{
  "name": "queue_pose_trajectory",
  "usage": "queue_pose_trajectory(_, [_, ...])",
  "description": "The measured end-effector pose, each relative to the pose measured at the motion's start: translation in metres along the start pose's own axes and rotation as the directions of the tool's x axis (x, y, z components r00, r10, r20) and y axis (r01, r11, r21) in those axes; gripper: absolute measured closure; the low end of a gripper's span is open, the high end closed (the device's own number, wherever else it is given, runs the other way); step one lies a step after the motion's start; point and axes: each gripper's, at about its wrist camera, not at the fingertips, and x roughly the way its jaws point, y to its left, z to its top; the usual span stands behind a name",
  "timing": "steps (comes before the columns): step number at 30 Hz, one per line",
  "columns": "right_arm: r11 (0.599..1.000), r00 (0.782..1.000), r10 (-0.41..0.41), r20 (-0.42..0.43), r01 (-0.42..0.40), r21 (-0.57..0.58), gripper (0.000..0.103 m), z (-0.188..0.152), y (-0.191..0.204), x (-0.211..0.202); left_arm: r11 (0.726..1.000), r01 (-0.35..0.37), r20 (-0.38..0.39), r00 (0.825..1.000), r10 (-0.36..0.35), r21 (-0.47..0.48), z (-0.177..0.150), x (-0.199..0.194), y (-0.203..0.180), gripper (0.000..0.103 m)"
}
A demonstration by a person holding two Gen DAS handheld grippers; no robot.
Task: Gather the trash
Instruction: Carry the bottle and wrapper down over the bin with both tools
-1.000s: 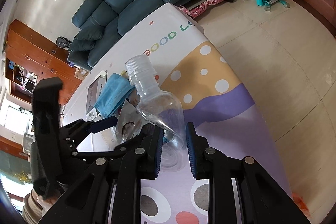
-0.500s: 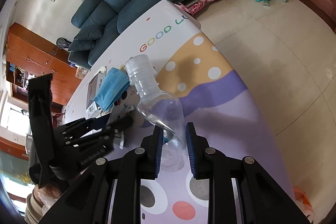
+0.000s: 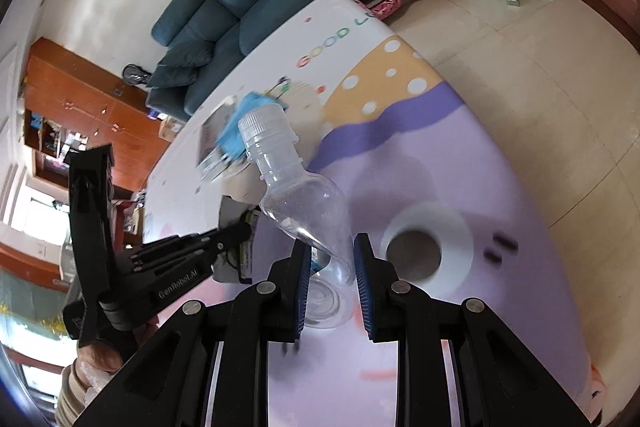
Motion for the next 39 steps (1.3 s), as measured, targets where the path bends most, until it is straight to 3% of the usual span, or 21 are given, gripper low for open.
queue_pose_trajectory(8, [0.997, 0.999, 0.044, 0.012, -0.043, -0.063, 0.082, -0.072, 0.018, -0.061, 0.997, 0.061, 0.093, 0.994, -0.057, -0.039, -0.094, -0.071, -0.021, 0.099])
queue_pose_trajectory(14, [0.989, 0.998, 0.056, 0.004, -0.055, -0.135, 0.082, -0.143, 0.029, -0.105, 0.996, 0.084, 0.222, 0.972, -0.073, -0.037, -0.184, -0.127, -0.059, 0.099])
queue_pose_trajectory(19, [0.980, 0.999, 0.040, -0.007, -0.041, -0.194, 0.082, -0.213, 0.029, -0.136, 0.990, 0.129, 0.257, 0.960, -0.109, -0.063, -0.251, -0.144, -0.076, 0.099])
queue_pose_trajectory(25, [0.971, 0.998, -0.005, -0.058, -0.009, -0.240, 0.082, -0.297, 0.011, -0.145, 0.989, 0.141, 0.286, 0.951, -0.122, -0.049, -0.331, -0.135, -0.094, 0.099])
queue_pose_trajectory(29, [0.976, 0.993, -0.033, -0.118, 0.006, -0.219, 0.082, -0.346, -0.015, -0.128, 0.986, 0.160, 0.230, 0.962, -0.145, -0.049, -0.377, -0.110, -0.098, 0.099])
queue_pose_trajectory(35, [0.986, 0.973, -0.097, -0.210, 0.064, -0.157, 0.082, -0.394, -0.061, -0.076, 0.990, 0.139, 0.157, 0.977, -0.143, 0.036, -0.423, -0.066, -0.109, 0.099])
queue_pose_trajectory(39, [0.985, 0.958, -0.142, -0.248, 0.113, -0.131, 0.082, -0.405, -0.089, -0.038, 0.988, 0.115, 0.091, 0.988, -0.125, 0.108, -0.448, -0.027, -0.124, 0.099])
